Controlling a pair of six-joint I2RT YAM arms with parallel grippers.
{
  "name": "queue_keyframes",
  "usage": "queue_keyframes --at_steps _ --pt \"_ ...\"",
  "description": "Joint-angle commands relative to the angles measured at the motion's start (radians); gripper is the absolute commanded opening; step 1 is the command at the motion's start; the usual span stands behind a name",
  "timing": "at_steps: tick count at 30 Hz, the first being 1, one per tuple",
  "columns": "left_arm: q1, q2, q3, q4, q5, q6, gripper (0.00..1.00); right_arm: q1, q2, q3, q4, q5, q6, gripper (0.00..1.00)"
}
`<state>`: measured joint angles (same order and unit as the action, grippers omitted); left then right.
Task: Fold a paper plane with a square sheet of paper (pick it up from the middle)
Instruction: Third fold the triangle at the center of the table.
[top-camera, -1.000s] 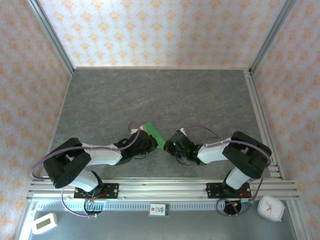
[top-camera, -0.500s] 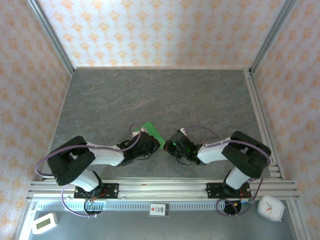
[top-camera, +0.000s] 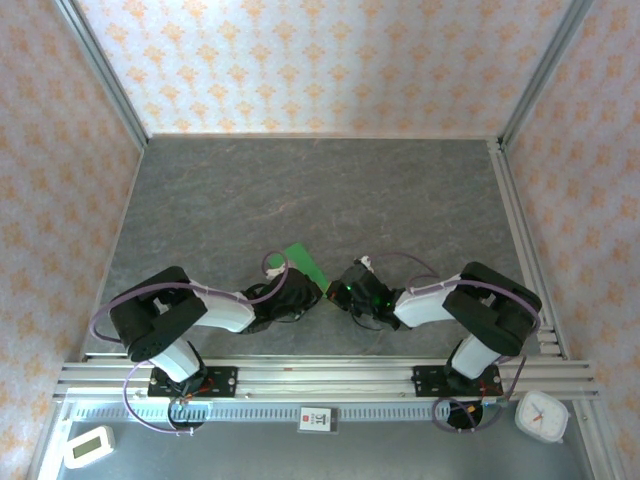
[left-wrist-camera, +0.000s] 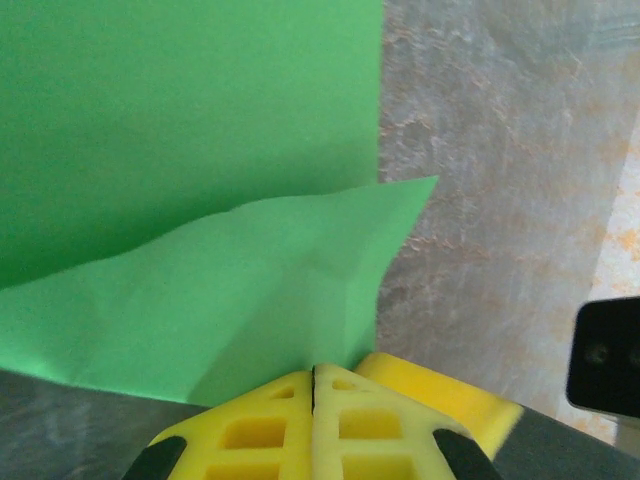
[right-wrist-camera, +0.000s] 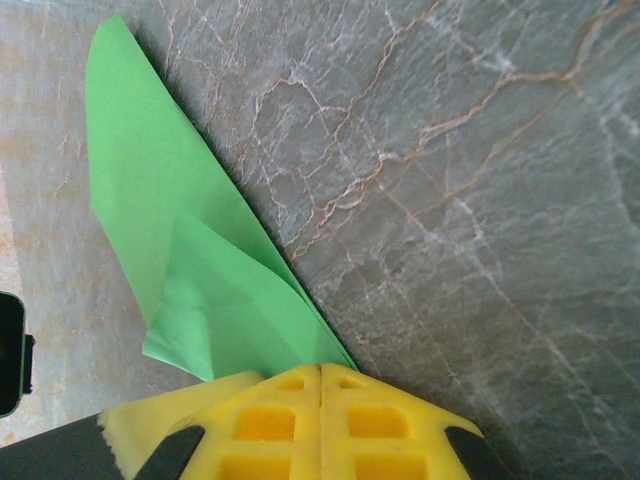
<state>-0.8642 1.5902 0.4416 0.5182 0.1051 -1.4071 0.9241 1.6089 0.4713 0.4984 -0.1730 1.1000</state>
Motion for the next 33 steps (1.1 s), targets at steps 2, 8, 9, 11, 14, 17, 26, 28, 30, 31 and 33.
queue_keyframes --at_steps 2,8,9,11,14,17,26,28,30,31,33 --pt "0.0 0.0 -0.007 -0.123 -0.084 -0.042 0.0 0.006 0.086 -0.002 -0.146 -0.005 -0.002 0.0" --pt "0.045 -0.001 -0.022 -0.177 -0.081 -0.029 0.0 0.006 0.107 0.013 -0.188 -0.005 -0.029 0.0" --pt "0.054 -0.001 -0.025 -0.179 -0.079 -0.024 0.0 0.007 0.111 0.013 -0.193 -0.006 -0.03 0.0" --pt "0.074 -0.004 -0.033 -0.185 -0.074 -0.011 0.0 0.007 0.119 0.014 -0.198 -0.005 -0.031 0.0" --pt "0.099 -0.012 -0.044 -0.191 -0.067 0.002 0.0 0.006 0.131 0.018 -0.205 -0.006 -0.033 0.0" --pt "0.118 -0.033 -0.056 -0.205 -0.071 0.017 0.0 0.007 0.144 0.023 -0.211 -0.008 -0.034 0.0" --pt "0.204 -0.084 -0.117 -0.238 -0.085 0.062 0.0 0.007 0.157 0.017 -0.214 -0.004 -0.029 0.0" --pt "0.222 -0.088 -0.132 -0.237 -0.086 0.075 0.0 0.005 0.16 0.012 -0.21 -0.005 -0.025 0.0" --pt "0.243 -0.093 -0.147 -0.24 -0.089 0.087 0.0 0.005 0.161 0.009 -0.208 -0.004 -0.022 0.0" --pt "0.253 -0.095 -0.156 -0.239 -0.09 0.093 0.0 0.005 0.16 0.007 -0.207 -0.003 -0.02 0.0" --pt "0.273 -0.102 -0.168 -0.244 -0.093 0.108 0.0 0.005 0.161 0.003 -0.205 -0.002 -0.019 0.0"
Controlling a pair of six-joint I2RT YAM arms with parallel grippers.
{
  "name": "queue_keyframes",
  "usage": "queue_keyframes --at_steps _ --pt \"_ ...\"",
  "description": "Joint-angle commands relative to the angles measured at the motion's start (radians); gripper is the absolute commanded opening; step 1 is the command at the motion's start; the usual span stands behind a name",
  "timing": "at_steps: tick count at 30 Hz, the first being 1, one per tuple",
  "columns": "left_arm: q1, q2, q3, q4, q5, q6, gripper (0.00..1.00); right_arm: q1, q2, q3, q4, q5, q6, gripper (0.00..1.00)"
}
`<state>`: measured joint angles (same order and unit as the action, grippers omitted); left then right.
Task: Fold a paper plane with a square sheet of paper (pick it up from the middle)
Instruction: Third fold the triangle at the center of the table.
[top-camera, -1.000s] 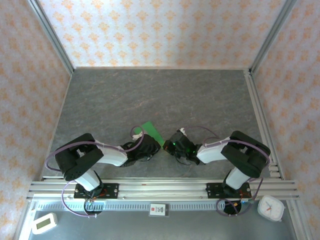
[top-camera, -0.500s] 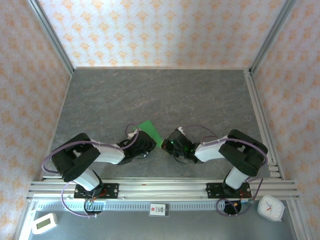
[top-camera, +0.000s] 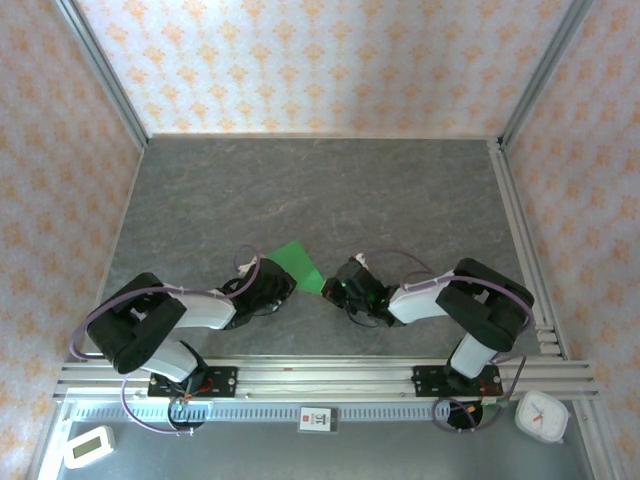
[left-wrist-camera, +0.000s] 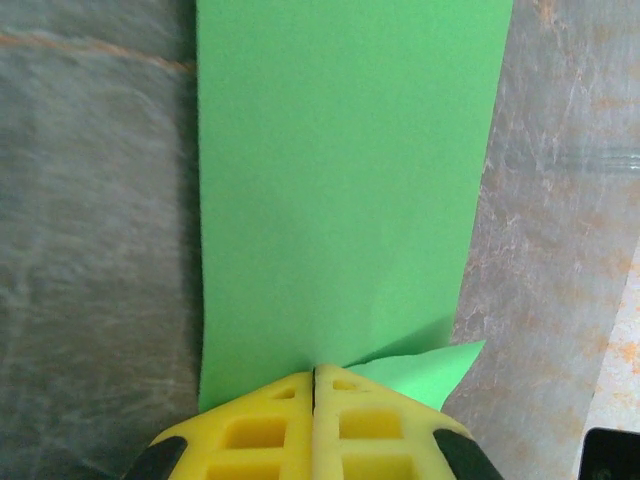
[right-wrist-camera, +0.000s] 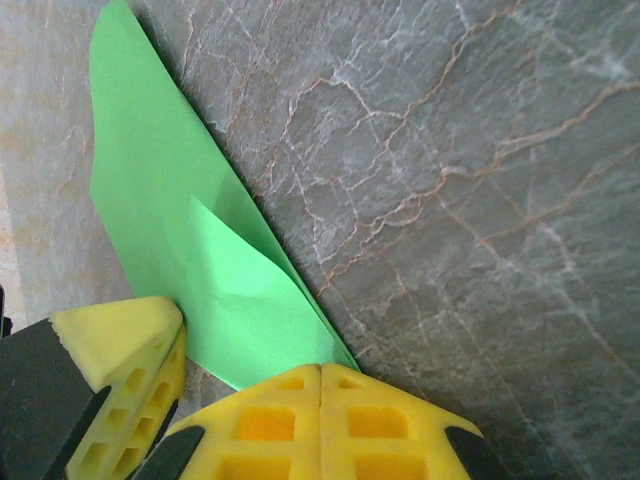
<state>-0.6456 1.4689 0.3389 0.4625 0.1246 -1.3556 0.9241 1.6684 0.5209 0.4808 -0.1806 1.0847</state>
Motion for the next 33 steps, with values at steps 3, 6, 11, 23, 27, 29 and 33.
queue_keyframes --at_steps 3,6,11,23,27,29,33 --pt "0.087 0.004 -0.087 -0.198 -0.124 0.079 0.0 0.005 0.1 -0.053 -0.186 0.006 0.002 0.0" --pt "0.13 -0.009 -0.115 -0.201 -0.129 0.103 0.0 0.004 0.1 -0.057 -0.183 0.007 0.006 0.0" --pt "0.206 -0.03 -0.161 -0.197 -0.121 0.139 0.0 0.0 0.096 -0.056 -0.194 0.009 -0.004 0.0" --pt "0.192 -0.212 -0.033 -0.331 -0.039 0.337 0.0 -0.094 -0.021 0.036 -0.371 -0.031 -0.322 0.0" --pt "0.128 -0.281 0.018 -0.39 -0.044 0.358 0.01 -0.096 -0.148 0.081 -0.41 -0.04 -0.374 0.0" --pt "0.098 -0.305 0.021 -0.4 -0.049 0.344 0.03 -0.096 -0.166 0.12 -0.437 -0.042 -0.403 0.0" --pt "0.048 -0.326 -0.013 -0.352 -0.016 0.277 0.1 -0.096 -0.138 0.191 -0.44 -0.064 -0.458 0.0"
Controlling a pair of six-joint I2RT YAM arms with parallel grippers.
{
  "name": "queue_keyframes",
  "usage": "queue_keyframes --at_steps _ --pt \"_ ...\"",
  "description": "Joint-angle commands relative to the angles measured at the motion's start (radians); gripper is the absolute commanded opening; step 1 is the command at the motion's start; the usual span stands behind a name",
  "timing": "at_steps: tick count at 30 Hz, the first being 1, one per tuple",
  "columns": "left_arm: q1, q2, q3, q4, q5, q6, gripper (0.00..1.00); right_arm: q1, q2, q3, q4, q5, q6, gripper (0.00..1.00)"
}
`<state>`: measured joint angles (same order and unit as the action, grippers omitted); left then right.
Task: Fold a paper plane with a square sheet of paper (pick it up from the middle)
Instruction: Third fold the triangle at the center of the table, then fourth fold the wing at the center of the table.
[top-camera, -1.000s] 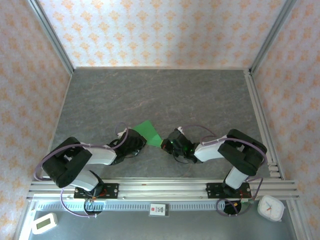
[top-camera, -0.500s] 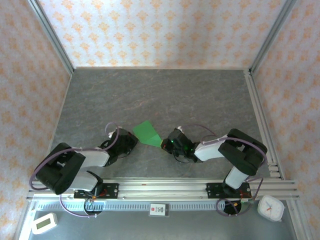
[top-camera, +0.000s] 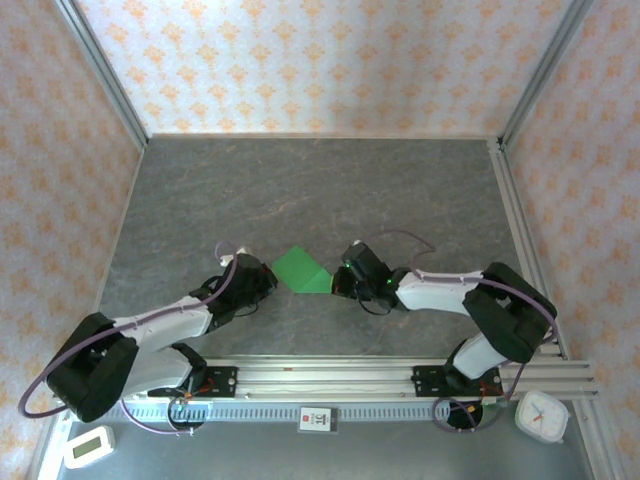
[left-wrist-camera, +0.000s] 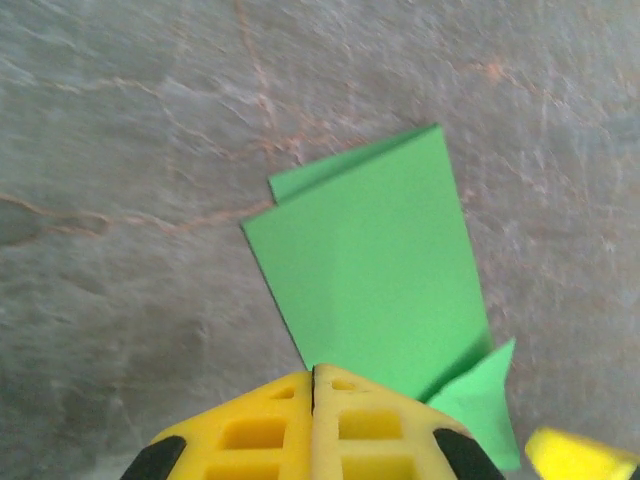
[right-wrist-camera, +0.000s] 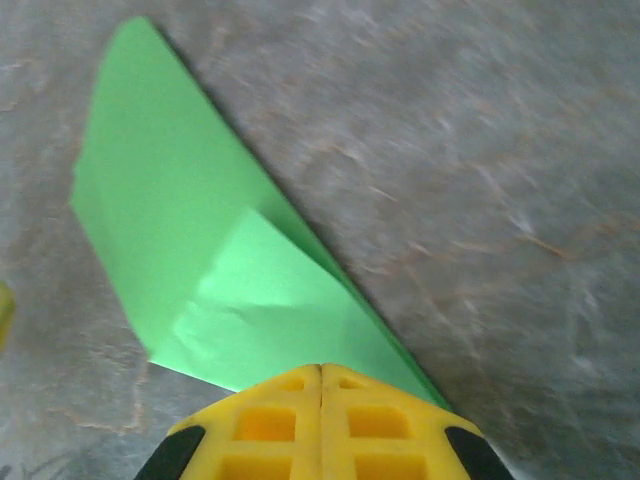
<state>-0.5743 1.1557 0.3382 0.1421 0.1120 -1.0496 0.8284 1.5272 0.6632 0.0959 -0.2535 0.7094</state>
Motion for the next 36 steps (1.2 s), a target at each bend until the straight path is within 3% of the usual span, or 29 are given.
queue_keyframes --at_steps 1,7,15,28,36 --pt "-0.034 -0.012 -0.025 -0.002 0.01 -0.049 0.11 0.0 0.019 0.059 -0.042 -0.005 -0.1 0.0" --pt "-0.083 0.014 -0.071 0.114 0.048 -0.153 0.23 -0.001 0.092 0.087 0.021 -0.04 -0.144 0.0" --pt "-0.125 0.077 -0.025 0.141 0.048 -0.181 0.36 -0.015 0.164 0.091 0.045 -0.033 -0.165 0.0" --pt "-0.145 0.186 0.008 0.237 0.074 -0.228 0.36 -0.025 0.18 0.006 0.143 -0.08 -0.114 0.0" --pt "-0.156 0.211 0.045 0.228 0.056 -0.227 0.24 -0.024 0.177 -0.026 0.172 -0.087 -0.095 0.0"
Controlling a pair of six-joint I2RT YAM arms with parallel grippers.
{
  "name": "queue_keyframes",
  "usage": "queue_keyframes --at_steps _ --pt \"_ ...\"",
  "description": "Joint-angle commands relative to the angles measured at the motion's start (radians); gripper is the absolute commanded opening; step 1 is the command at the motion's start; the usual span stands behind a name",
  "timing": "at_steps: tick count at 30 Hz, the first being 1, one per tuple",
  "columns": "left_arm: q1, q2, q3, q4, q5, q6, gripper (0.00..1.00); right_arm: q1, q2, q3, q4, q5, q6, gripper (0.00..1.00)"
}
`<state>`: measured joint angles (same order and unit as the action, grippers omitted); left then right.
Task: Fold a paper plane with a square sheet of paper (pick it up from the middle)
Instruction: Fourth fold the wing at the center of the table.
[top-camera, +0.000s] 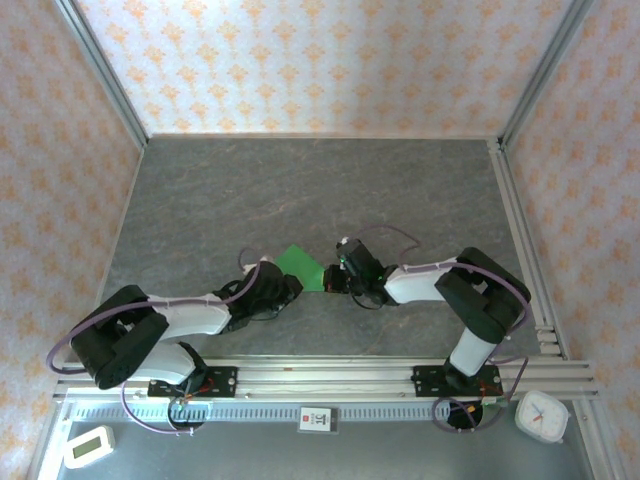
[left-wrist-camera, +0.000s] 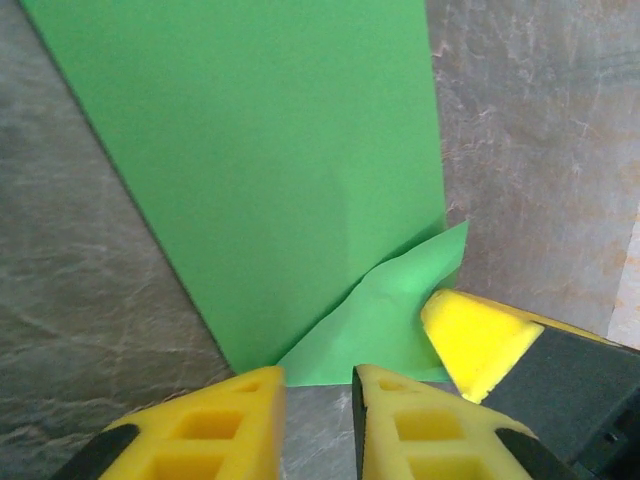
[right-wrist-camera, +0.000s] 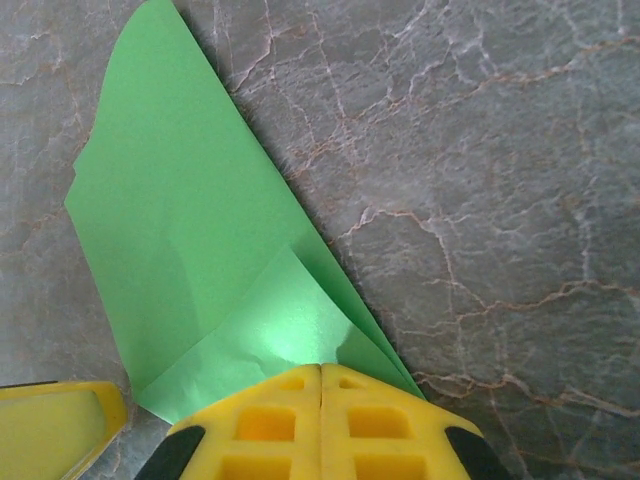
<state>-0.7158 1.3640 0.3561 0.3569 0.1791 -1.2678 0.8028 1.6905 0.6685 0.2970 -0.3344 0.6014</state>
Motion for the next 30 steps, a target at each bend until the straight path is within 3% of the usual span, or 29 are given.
queue_keyframes --at_steps 1,6,14,30 --pt "-0.014 0.003 0.029 0.009 -0.014 -0.007 0.23 0.0 0.014 -0.035 -0.024 -0.007 0.016 0.0" --pt "-0.015 -0.015 0.027 -0.025 -0.033 -0.005 0.18 0.001 0.02 -0.044 -0.012 -0.011 0.02 0.0" --pt "-0.026 -0.047 -0.004 -0.061 -0.066 -0.038 0.33 0.0 0.016 -0.05 -0.007 -0.016 0.03 0.0" --pt "-0.026 0.008 0.056 -0.152 -0.125 -0.045 0.34 0.001 0.009 -0.067 0.014 -0.017 0.046 0.0"
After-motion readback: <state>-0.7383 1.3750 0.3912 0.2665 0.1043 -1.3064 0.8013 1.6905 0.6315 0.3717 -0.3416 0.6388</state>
